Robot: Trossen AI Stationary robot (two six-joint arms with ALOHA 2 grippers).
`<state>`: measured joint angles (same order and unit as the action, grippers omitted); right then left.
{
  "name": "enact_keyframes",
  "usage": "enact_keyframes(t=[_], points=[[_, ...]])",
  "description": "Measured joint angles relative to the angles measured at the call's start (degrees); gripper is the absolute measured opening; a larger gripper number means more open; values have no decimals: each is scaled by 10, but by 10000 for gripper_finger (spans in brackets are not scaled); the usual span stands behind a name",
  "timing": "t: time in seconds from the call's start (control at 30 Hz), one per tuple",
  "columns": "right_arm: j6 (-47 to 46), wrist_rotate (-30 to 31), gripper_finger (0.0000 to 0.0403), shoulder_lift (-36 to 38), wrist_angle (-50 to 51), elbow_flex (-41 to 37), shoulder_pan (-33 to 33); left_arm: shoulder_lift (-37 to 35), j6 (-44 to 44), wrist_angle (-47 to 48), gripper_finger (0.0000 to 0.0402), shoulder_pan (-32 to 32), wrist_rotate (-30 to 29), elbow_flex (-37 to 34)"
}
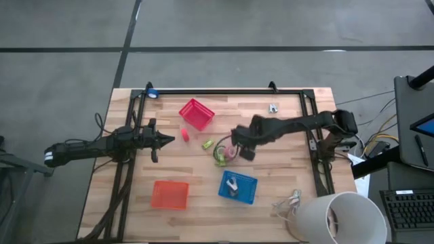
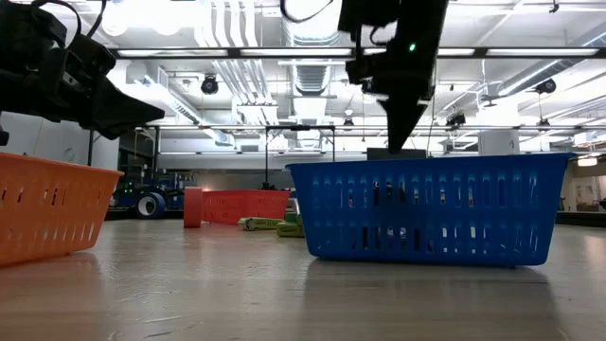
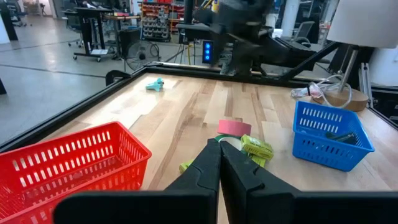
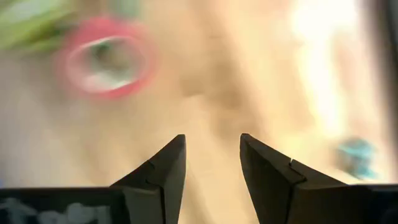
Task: Pick and place Stapler, Stapler remover, tape
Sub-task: Put the blue stapler remover into the blue bin
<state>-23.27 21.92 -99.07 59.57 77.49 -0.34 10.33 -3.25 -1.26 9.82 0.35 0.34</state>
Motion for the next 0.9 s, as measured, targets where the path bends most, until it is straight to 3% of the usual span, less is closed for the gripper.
enact_keyframes(t=[0.23,0.47,0.9], points=[[-69,13,132,0,-28,-20,-98,0,0,0,10,0,0,0],[-174,82,134,-1,-37,-52,-174,0,0,0,10,0,0,0],[-215,126,107,-1,-162,-161,-241,0,0,0,10,0,0,0]])
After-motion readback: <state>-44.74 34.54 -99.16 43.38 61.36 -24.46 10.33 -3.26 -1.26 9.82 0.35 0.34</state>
